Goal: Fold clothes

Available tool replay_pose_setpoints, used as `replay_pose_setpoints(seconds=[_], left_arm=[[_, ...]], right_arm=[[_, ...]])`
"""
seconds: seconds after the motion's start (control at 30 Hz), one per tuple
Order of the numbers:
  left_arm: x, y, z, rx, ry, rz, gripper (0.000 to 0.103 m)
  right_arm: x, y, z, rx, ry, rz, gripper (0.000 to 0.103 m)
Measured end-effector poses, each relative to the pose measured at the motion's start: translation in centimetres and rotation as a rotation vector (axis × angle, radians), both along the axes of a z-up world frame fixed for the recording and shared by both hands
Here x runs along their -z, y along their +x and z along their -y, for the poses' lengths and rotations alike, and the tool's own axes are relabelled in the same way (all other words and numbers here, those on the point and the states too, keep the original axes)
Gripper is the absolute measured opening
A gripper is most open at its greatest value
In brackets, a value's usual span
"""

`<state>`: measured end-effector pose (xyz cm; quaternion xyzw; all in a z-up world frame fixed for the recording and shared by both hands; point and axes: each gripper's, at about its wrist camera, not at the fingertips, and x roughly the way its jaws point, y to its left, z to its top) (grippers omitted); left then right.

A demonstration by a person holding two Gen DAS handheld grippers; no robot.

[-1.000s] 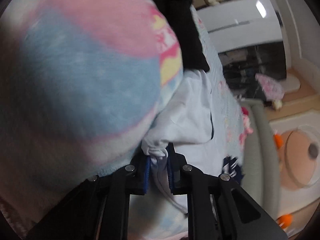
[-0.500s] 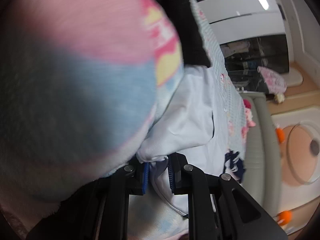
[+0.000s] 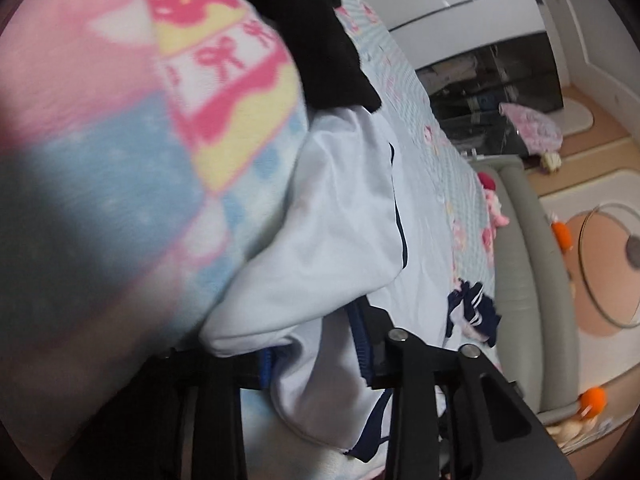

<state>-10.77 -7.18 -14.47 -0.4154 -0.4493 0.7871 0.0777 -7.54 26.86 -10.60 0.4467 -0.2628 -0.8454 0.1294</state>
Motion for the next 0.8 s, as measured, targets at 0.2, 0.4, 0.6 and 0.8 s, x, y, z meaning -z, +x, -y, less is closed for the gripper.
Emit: replay_pose_setpoints(seconds=[0.2, 0.4, 0.6, 0.8], left_arm=[[-1.0, 0.3, 0.4, -0.006, -0.07, -0.027, 0.014], [-1.3, 2.9, 2.5, 0.021, -0.183, -0.042, 0.006], [-4.8, 5.5, 3.8, 0.073, -0.257, -0.105, 0.003], [-7.8, 7.0, 3.9, 0.126, -0.285, -0.152, 0.003]], right_arm=[[-0.1, 0.2, 2.4, -0.087, 0.17, -0.014, 0.082], [-1.9, 1.3, 1.2, -0.022, 0.25, -0.047, 0.036], [-5.2, 3.5, 0.9, -0.016, 0.288, -0.123, 0.007], [-9.4, 5.5, 1.6, -0.018, 0.291, -0.215, 0.004]])
